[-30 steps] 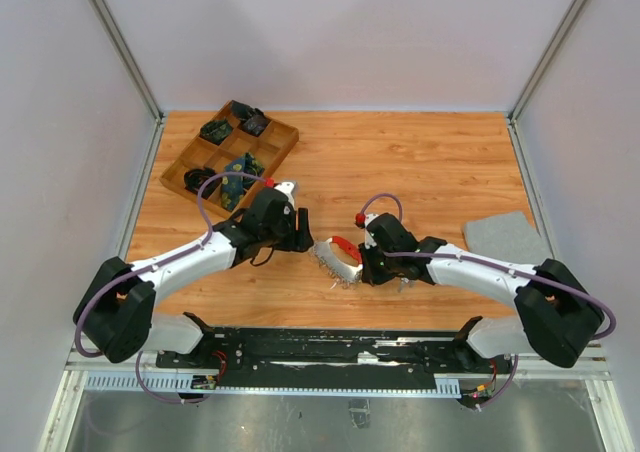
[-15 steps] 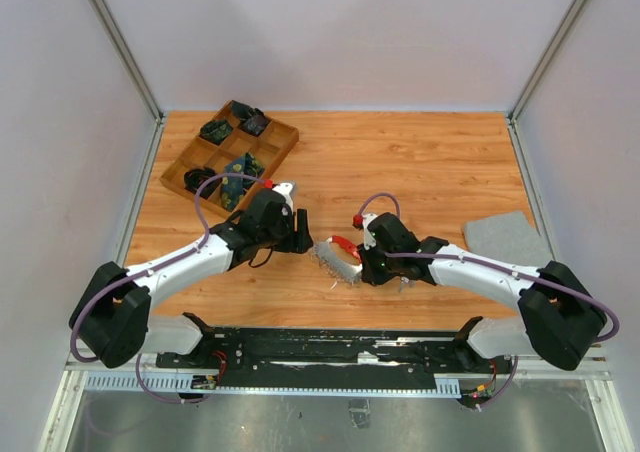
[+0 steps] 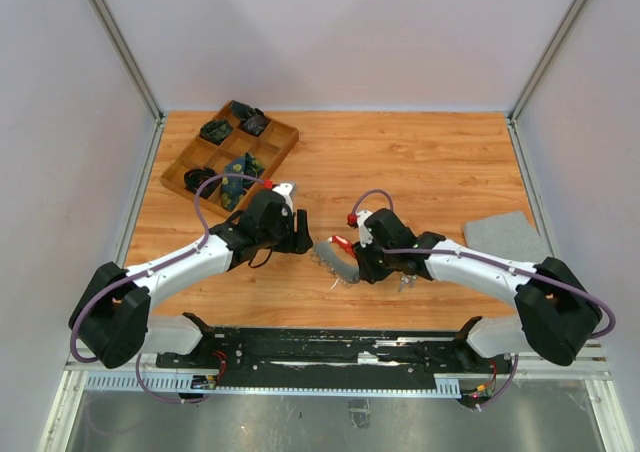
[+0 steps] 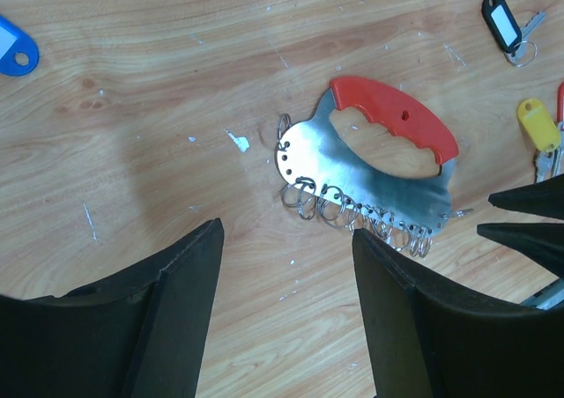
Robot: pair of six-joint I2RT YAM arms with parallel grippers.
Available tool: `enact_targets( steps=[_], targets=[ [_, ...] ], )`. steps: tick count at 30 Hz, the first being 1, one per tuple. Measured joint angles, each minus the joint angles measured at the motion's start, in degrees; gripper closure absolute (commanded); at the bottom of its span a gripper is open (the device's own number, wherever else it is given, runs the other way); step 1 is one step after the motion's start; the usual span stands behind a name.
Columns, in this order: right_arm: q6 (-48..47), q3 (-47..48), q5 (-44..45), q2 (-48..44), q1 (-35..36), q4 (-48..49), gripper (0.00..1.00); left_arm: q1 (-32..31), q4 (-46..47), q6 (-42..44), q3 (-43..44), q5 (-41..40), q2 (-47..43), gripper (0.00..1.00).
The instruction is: Put the keys on the keyring
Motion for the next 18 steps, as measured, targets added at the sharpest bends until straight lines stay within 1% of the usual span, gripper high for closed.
enact_targets(
  steps=[5, 15, 18],
  targets=[
    [-1.9, 0.3, -2.2, 1.8, 0.0, -0.5, 0.62, 0.0, 0.0, 0.1, 0.0, 0.0, 0.0, 0.34],
    [-5.2, 3.1, -5.4, 5.7, -0.1, -0.8, 0.61, 0.0, 0.0, 0.3, 0.0, 0.0, 0.0, 0.34],
    [-5.8, 3.6, -5.7, 7.3, -0.1, -0.8, 0.64, 0.0, -0.1, 0.3, 0.0, 0.0, 0.0, 0.34]
  ],
)
